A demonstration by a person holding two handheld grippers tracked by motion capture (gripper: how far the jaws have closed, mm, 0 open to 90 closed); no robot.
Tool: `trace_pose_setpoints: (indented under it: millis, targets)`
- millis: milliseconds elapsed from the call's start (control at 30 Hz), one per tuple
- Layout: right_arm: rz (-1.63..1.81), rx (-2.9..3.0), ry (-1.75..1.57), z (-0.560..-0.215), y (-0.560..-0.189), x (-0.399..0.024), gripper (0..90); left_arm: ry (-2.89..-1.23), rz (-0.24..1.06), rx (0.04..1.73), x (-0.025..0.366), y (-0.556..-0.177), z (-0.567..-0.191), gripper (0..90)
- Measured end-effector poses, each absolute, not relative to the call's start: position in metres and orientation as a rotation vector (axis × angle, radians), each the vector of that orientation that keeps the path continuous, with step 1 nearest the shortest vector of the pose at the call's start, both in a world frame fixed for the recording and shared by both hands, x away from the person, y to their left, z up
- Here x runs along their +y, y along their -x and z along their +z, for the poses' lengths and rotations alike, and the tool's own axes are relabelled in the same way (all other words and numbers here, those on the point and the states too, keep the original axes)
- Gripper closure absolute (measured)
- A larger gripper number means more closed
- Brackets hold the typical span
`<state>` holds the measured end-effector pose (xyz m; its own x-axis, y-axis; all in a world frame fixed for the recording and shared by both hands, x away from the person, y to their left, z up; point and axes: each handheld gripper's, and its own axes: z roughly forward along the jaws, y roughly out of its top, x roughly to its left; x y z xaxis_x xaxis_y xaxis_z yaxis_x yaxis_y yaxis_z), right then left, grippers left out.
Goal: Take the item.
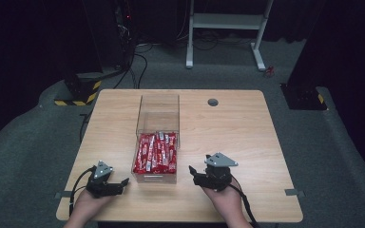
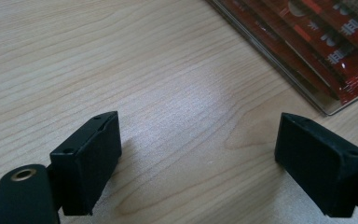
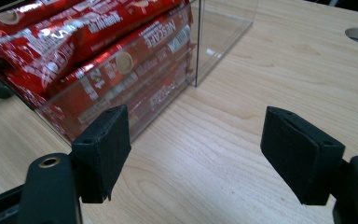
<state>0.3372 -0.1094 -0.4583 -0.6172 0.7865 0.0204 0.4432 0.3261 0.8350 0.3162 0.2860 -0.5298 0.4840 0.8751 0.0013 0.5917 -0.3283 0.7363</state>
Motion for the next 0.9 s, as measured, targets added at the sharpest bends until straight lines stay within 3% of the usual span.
trace_pose_setpoints:
  millis: [900]
  targets:
    - [1.280,2.214,-0.998,-0.430,-0.341,-0.083,28.9,-2.047,0.532,1.205,0.286,-0.316,-0.530,15.0]
